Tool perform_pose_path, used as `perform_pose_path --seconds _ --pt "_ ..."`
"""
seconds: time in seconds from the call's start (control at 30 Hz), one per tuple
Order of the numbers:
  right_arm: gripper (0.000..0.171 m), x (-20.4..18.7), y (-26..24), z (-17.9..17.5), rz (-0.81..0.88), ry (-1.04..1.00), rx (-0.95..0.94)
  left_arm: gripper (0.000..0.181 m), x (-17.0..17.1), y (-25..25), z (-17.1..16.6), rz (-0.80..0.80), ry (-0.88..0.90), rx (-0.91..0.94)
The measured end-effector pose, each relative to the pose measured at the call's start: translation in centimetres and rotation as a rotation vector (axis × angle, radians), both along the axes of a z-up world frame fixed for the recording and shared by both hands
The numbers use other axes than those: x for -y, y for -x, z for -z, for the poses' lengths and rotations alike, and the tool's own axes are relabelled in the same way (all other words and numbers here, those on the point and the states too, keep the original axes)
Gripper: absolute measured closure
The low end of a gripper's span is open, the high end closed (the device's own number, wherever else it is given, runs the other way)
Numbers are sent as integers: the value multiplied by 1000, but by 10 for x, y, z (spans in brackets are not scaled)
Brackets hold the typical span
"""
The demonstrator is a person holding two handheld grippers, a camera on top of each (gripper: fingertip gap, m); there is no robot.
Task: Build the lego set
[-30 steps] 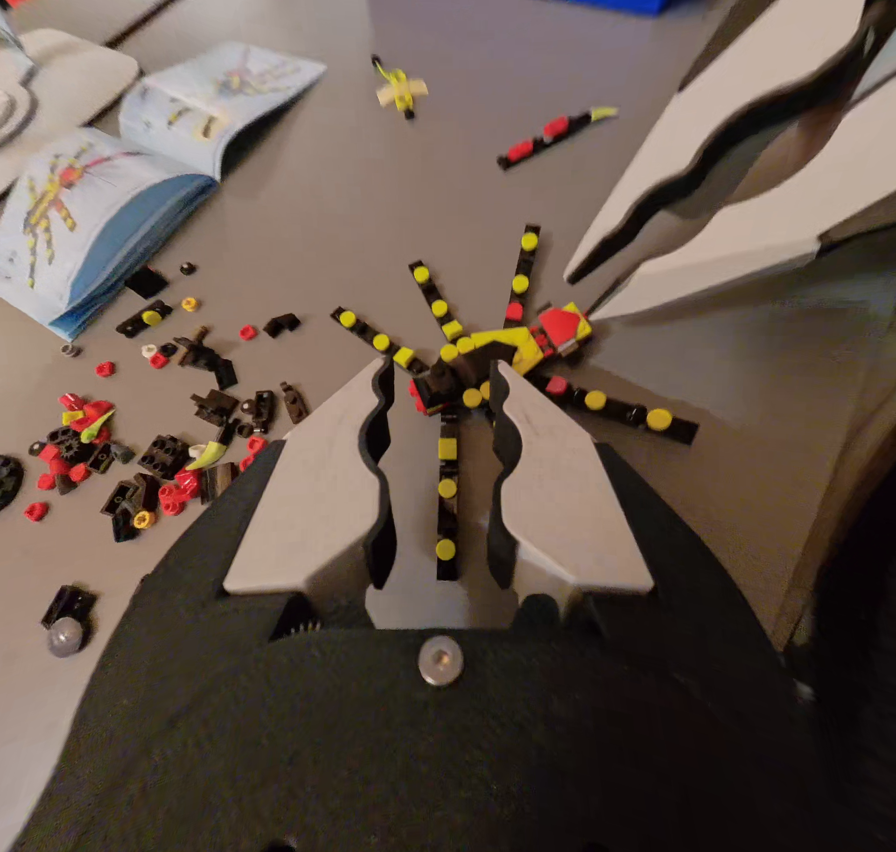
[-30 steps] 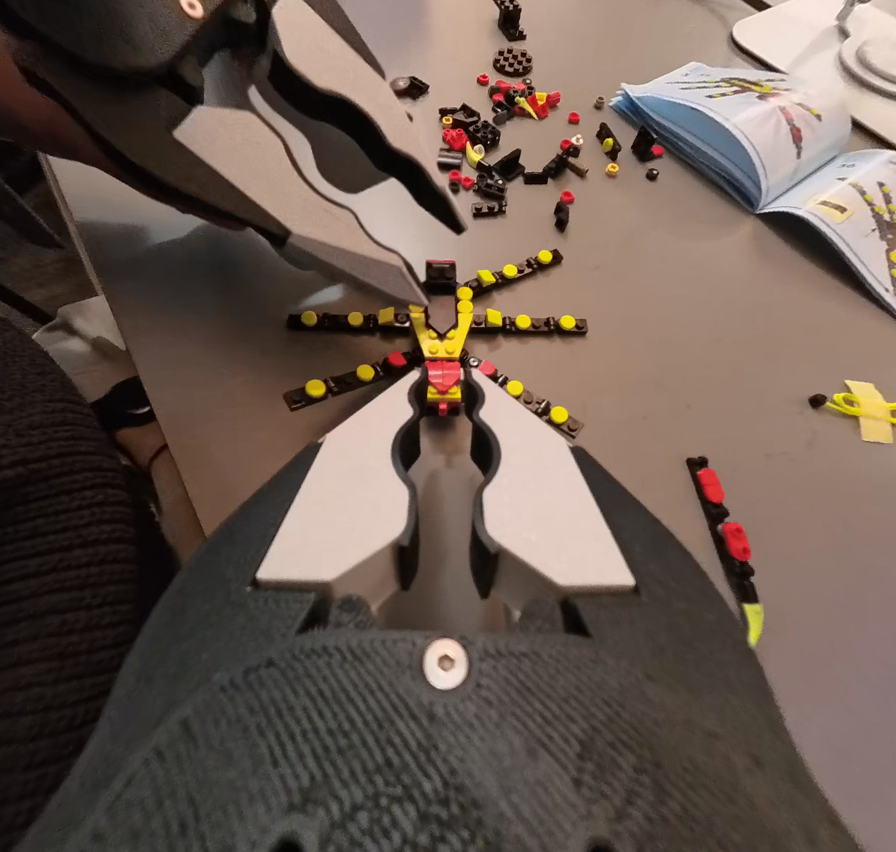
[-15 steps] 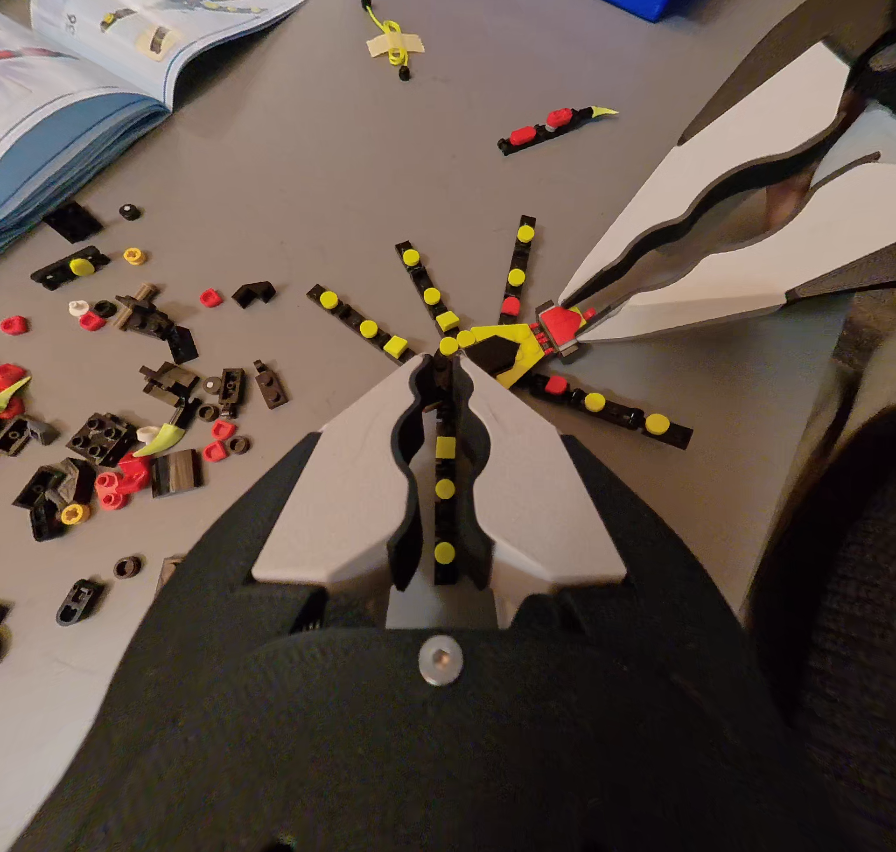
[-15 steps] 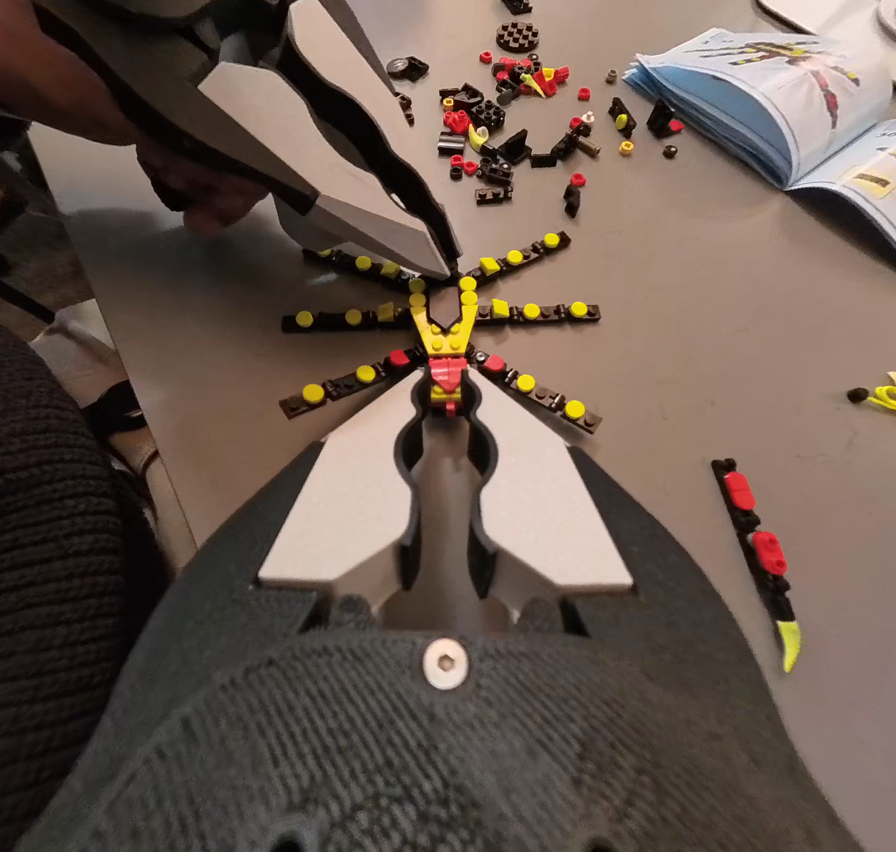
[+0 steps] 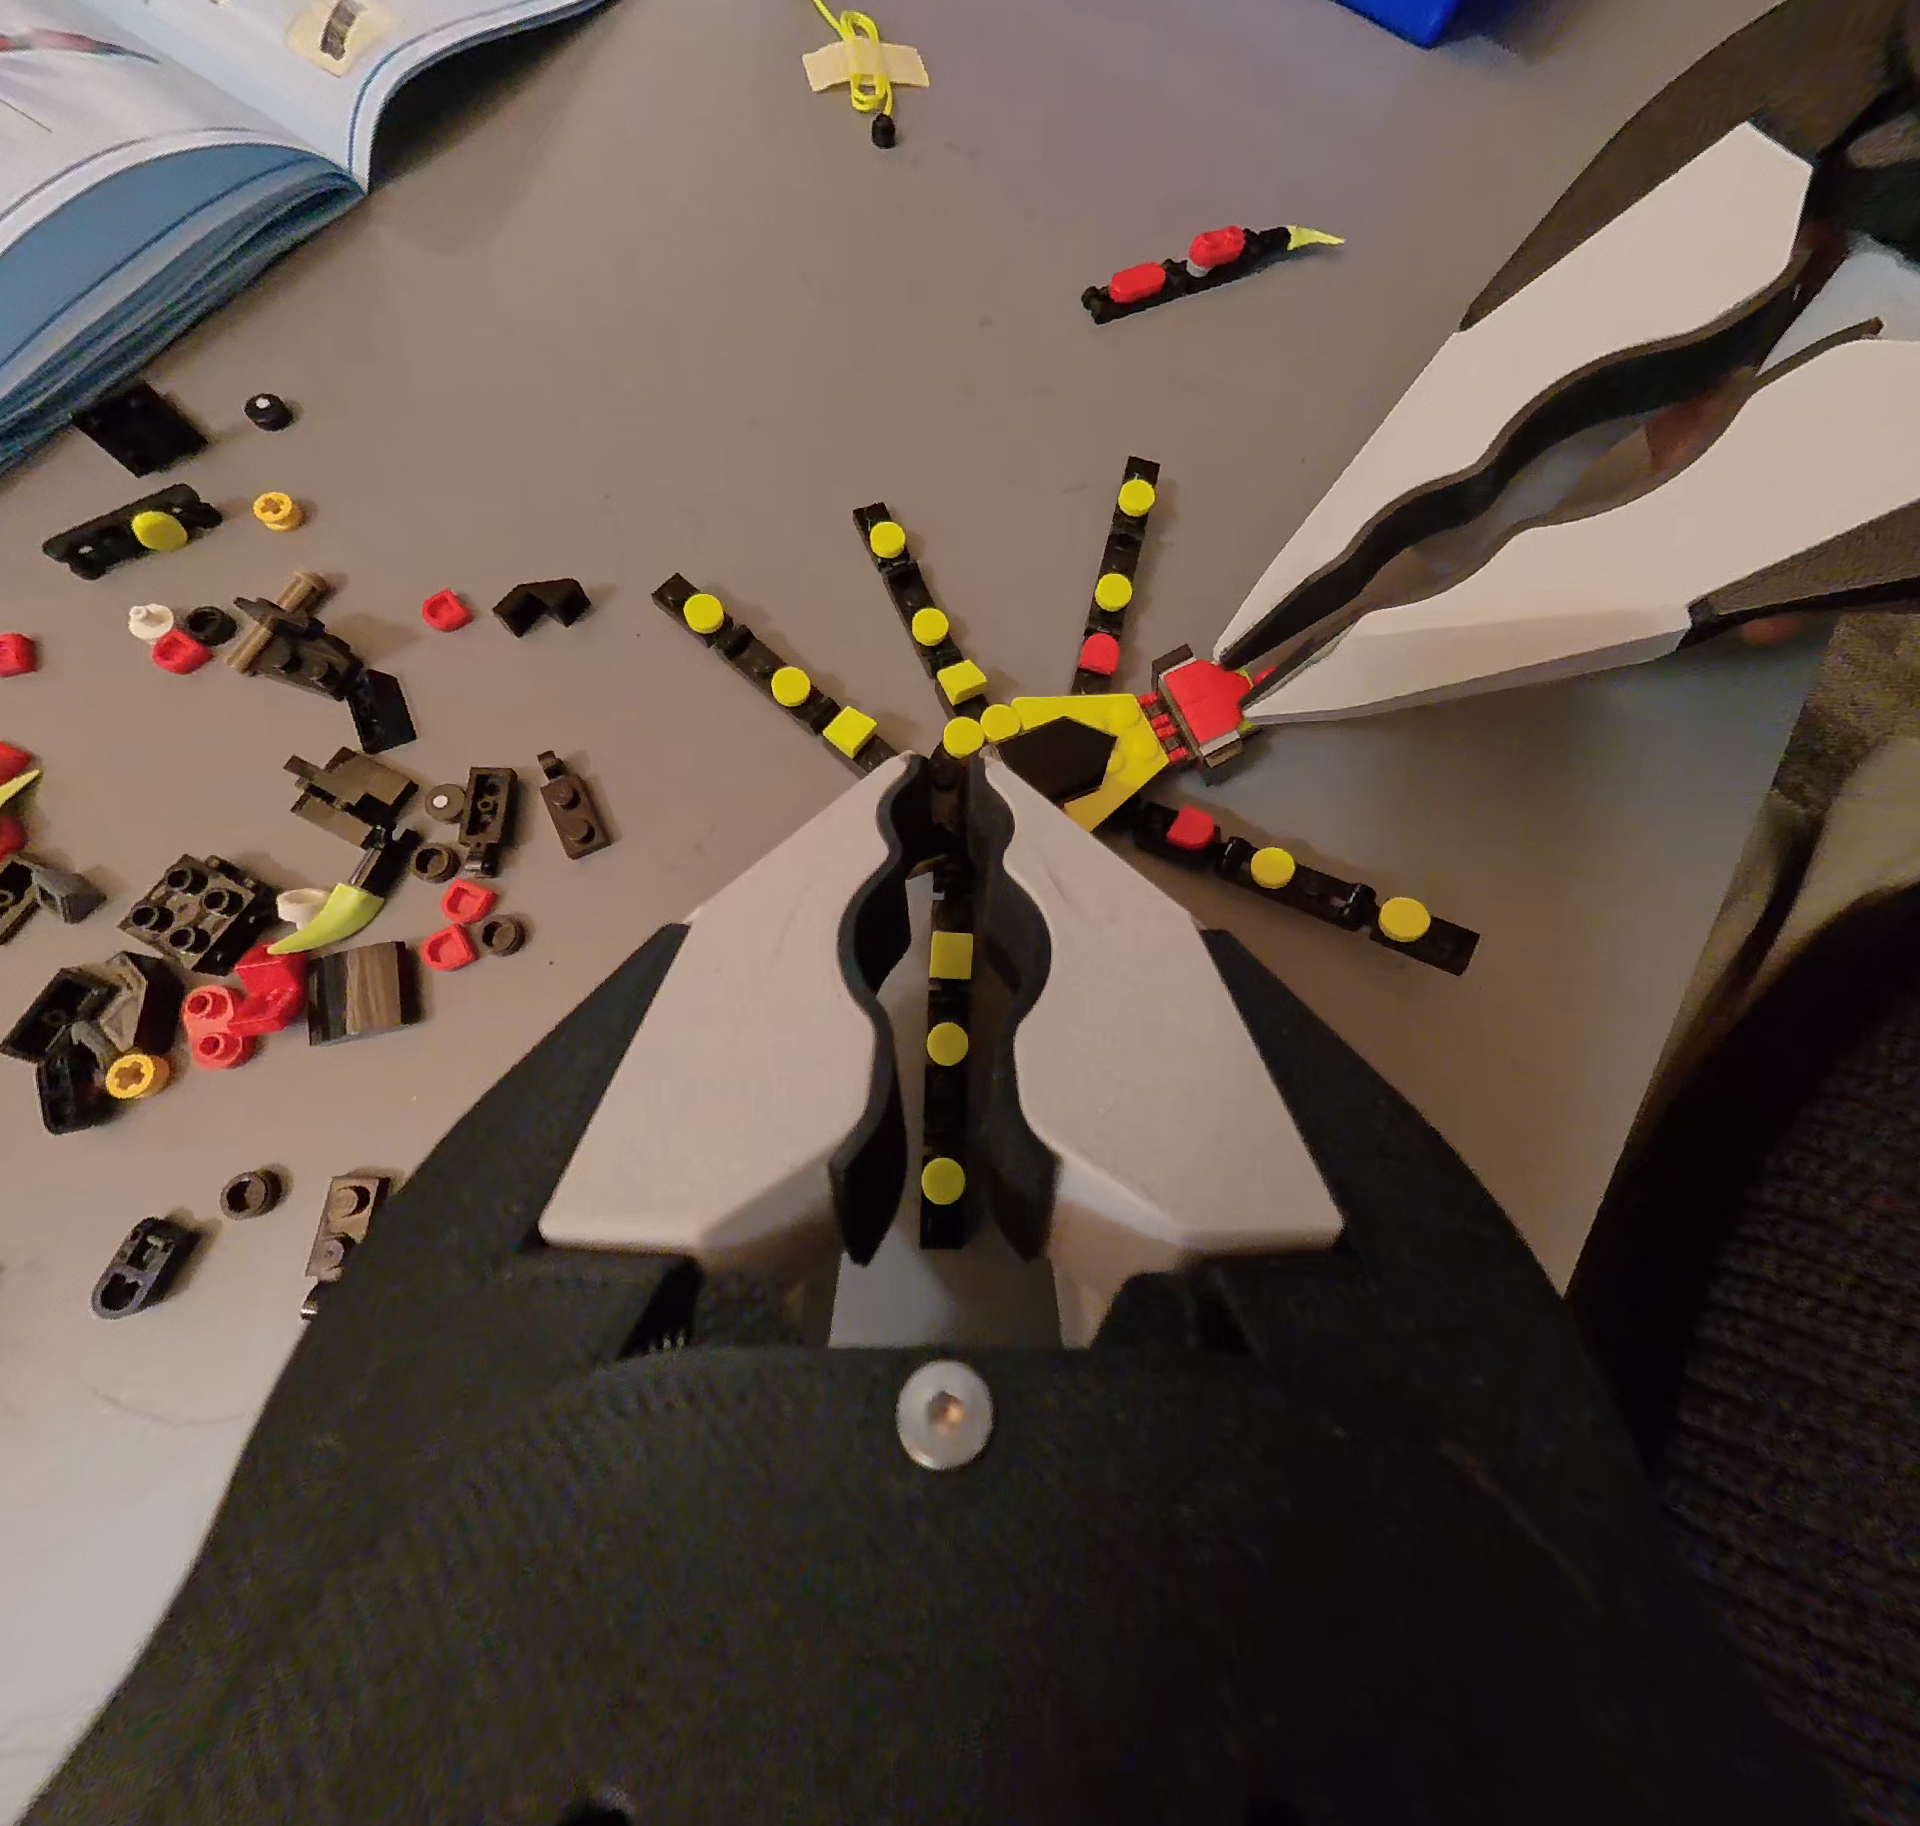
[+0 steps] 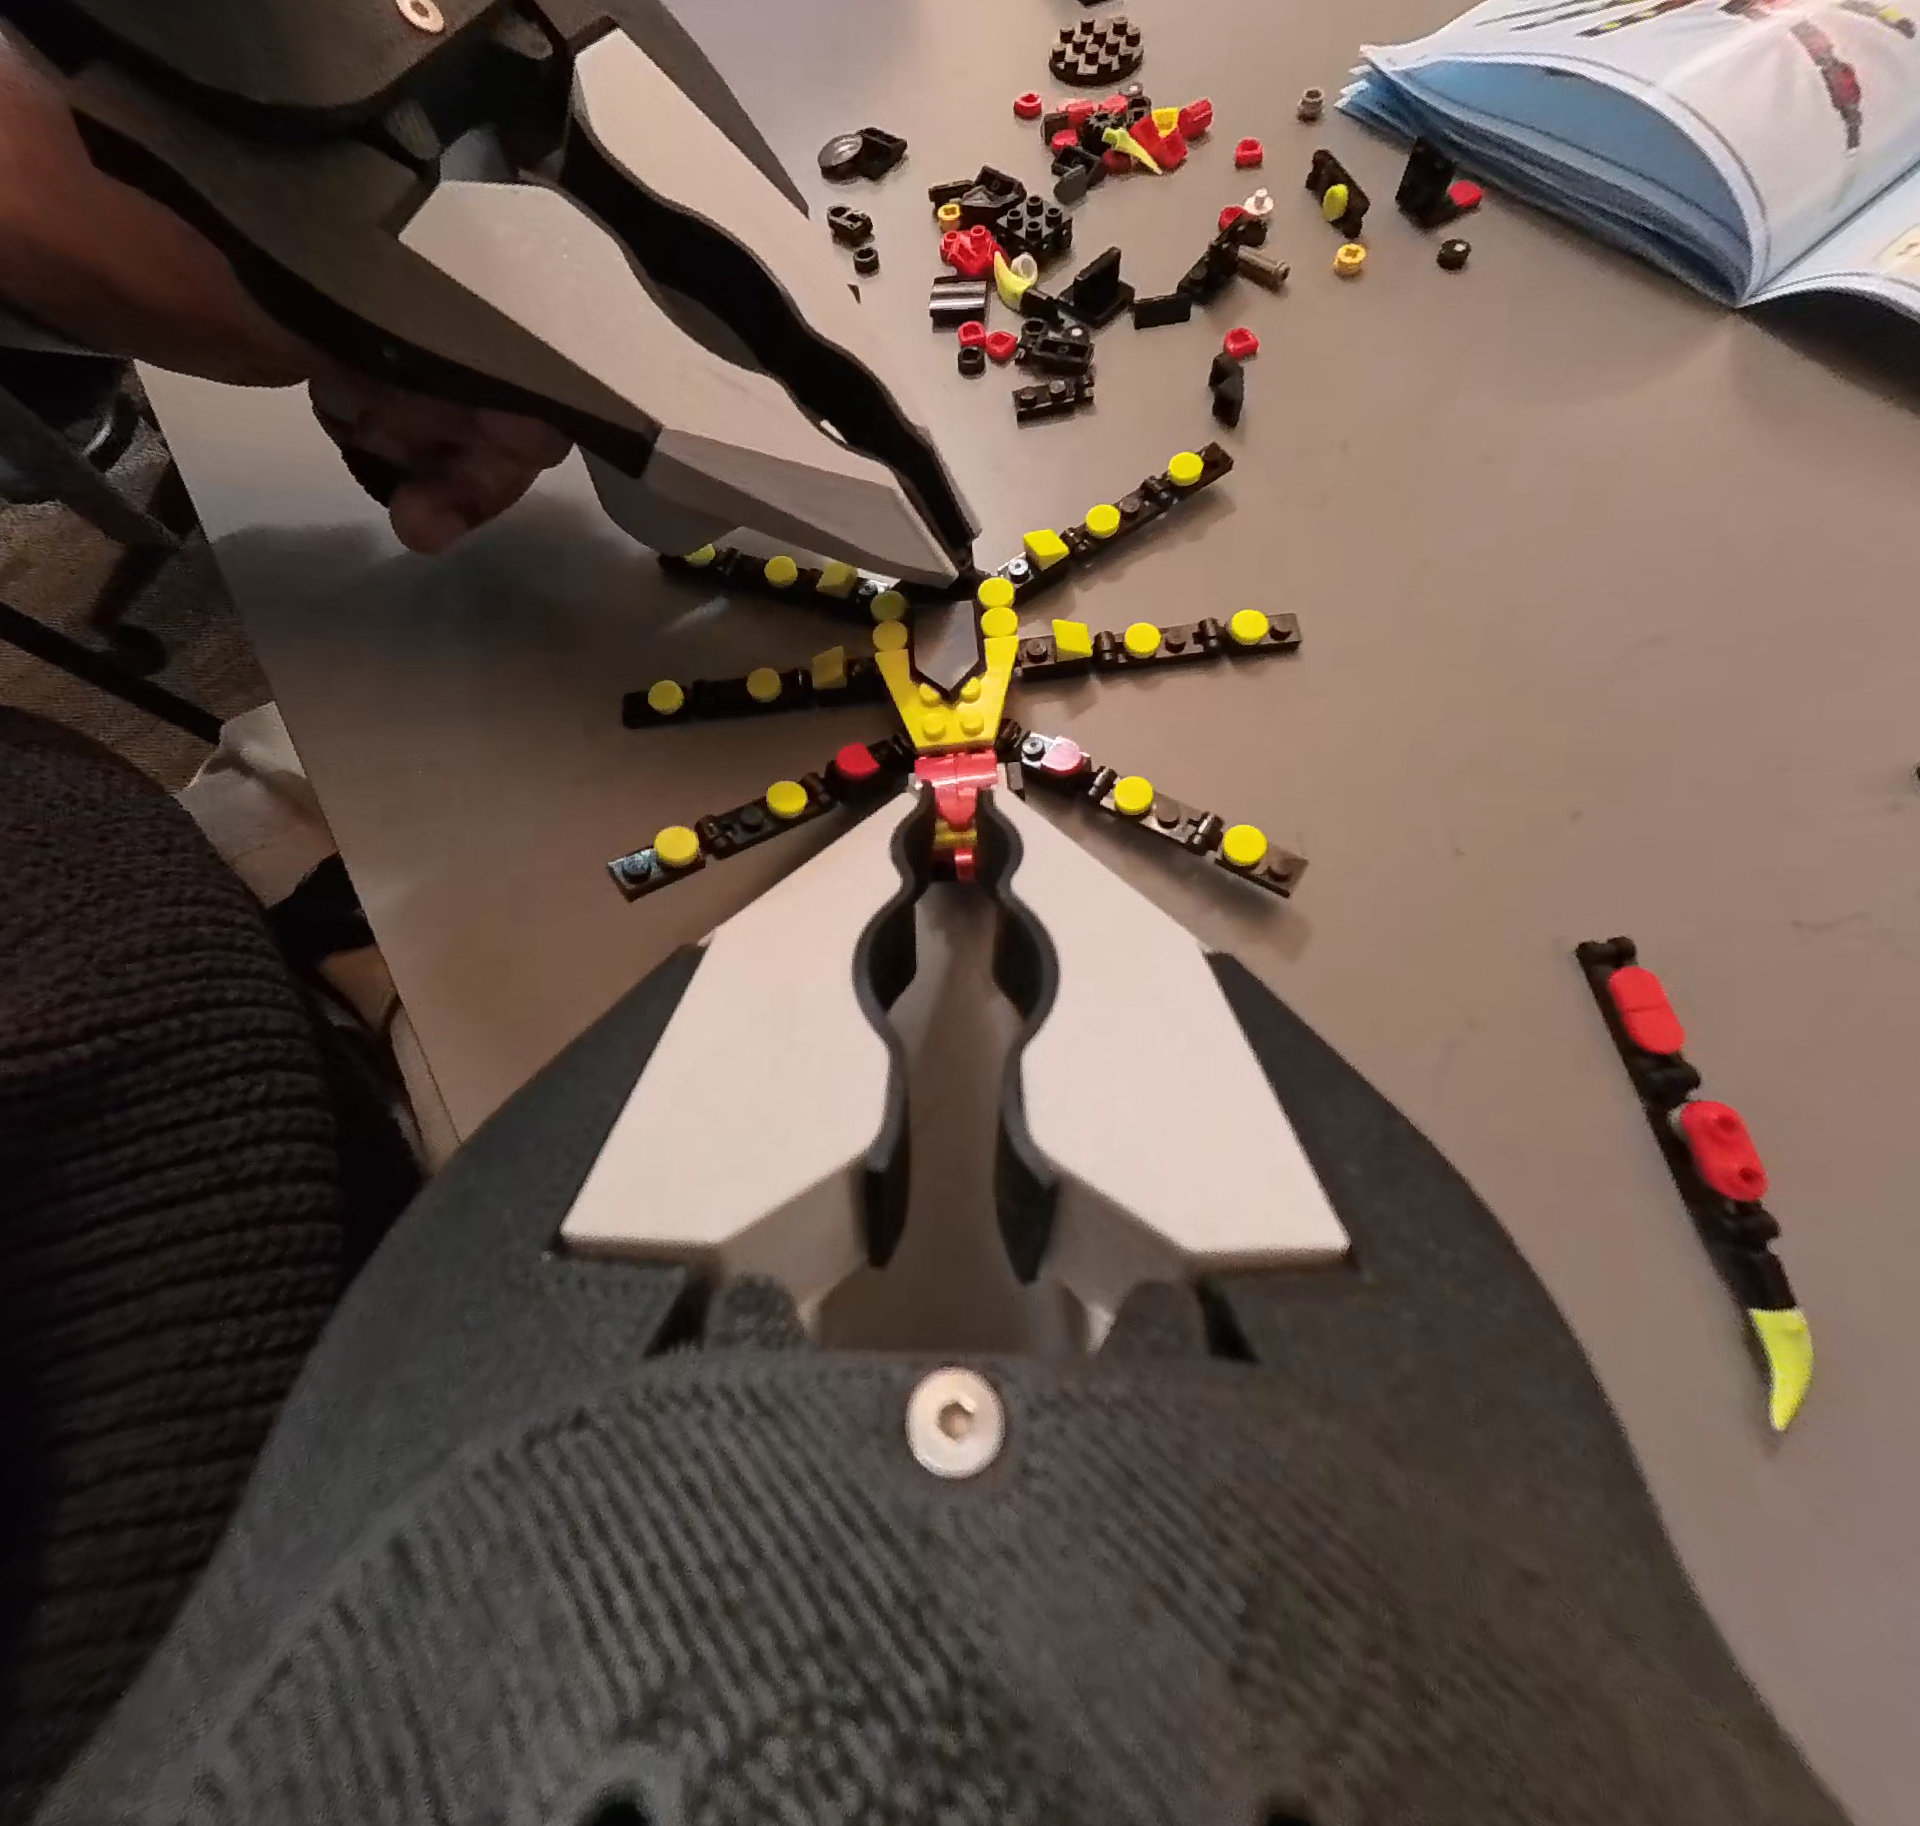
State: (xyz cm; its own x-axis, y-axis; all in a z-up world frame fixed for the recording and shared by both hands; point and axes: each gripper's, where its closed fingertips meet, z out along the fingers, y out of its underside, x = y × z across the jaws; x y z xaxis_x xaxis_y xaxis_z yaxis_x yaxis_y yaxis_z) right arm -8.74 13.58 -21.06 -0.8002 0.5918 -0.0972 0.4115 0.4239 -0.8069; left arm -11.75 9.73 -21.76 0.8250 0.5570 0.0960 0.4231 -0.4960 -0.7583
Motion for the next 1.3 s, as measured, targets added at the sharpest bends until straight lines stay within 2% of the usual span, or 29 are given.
perform_pose_path --seconds 0.27,0.33,0.53,0.77,0.93,1.0,1.1,1.3 --pt "165 -1 -1 2 11 1 15 172 0 0 0 -3 2 1" --pt "171 -5 -2 13 14 -56 34 172 2 2 0 -13 9 -12" --pt "171 -11 5 2 59 -61 1 173 1 -2 -1 4 16 -6" --pt "155 -11 4 -7 30 2 -18 172 1 -4 -3 5 -26 31" --pt "150 10 -16 -24 -95 66 -64 164 3 -5 -3 20 -64 32" --pt "158 23 -30 -31 -172 97 -78 164 3 -5 -2 21 -65 31" --pt "168 29 -41 -13 -225 9 -41 166 4 -4 -1 15 -50 16" --pt "171 30 -54 9 -284 -51 54 167 4 -4 -1 8 -37 -1"
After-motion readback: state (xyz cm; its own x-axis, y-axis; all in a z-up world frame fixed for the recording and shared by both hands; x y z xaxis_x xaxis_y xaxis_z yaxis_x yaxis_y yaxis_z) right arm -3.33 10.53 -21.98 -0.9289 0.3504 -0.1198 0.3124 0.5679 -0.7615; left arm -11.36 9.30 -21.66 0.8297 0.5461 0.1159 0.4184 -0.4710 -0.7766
